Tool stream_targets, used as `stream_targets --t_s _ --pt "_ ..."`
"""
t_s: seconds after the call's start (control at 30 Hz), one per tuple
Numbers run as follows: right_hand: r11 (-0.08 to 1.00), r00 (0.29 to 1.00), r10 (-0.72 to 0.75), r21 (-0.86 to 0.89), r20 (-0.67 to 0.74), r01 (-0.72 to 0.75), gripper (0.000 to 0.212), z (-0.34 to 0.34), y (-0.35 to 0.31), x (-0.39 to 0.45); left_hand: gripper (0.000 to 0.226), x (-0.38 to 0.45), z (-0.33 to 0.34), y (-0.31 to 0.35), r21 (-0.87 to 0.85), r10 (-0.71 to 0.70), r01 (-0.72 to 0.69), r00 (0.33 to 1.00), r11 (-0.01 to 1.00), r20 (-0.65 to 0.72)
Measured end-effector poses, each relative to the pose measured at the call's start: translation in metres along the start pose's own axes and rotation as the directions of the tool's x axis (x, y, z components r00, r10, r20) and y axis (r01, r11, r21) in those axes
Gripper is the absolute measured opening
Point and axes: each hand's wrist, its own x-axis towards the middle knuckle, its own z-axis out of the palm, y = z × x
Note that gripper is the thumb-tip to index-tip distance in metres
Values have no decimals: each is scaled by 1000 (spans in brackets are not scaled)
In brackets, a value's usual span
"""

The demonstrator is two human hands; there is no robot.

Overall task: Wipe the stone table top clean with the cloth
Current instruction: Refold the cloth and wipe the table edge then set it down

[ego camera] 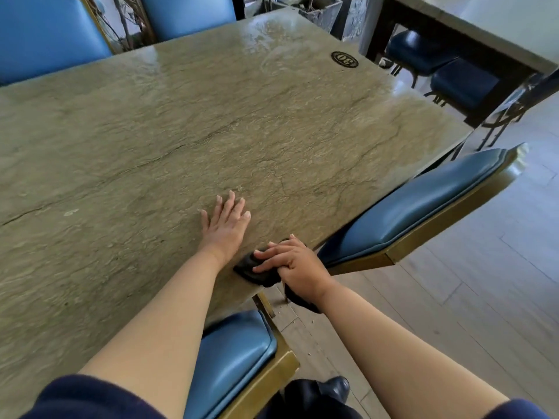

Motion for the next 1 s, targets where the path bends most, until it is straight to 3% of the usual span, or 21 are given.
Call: stream_targets --t_s 0.1,0.2,0.27,0.4,0.5,0.63,0.83,1.0 --pt "998 998 58 26 39 -59 48 -8 -7 -13 57 0 1 7 15 -60 59 997 998 47" --pt "978 978 120 -188 169 -87 43 -26 -16 -17 60 -1 -2 14 28 -100 98 990 995 95" --pt "934 945 235 -321 229 -155 42 -40 -19 -15 60 -4 -5 17 33 -122 119 986 992 112" --pt "941 934 310 -199 177 -275 42 -68 -29 -7 53 -10 -14 28 -56 -160 166 982 984 105" --pt "965 959 263 -13 105 -263 39 -96 -49 -1 39 -26 -22 47 -253 -214 202 977 946 -19" --pt "975 982 187 115 30 -189 42 -152 -63 0 27 -44 -27 93 -544 -326 159 918 824 -226" --pt "938 978 207 285 -14 -195 41 -257 -39 1 27 -48 -29 199 -471 -328 87 827 878 -457" --pt "940 982 153 322 -114 -109 48 -338 1 -7 23 -21 -10 279 -262 -184 31 792 965 -582"
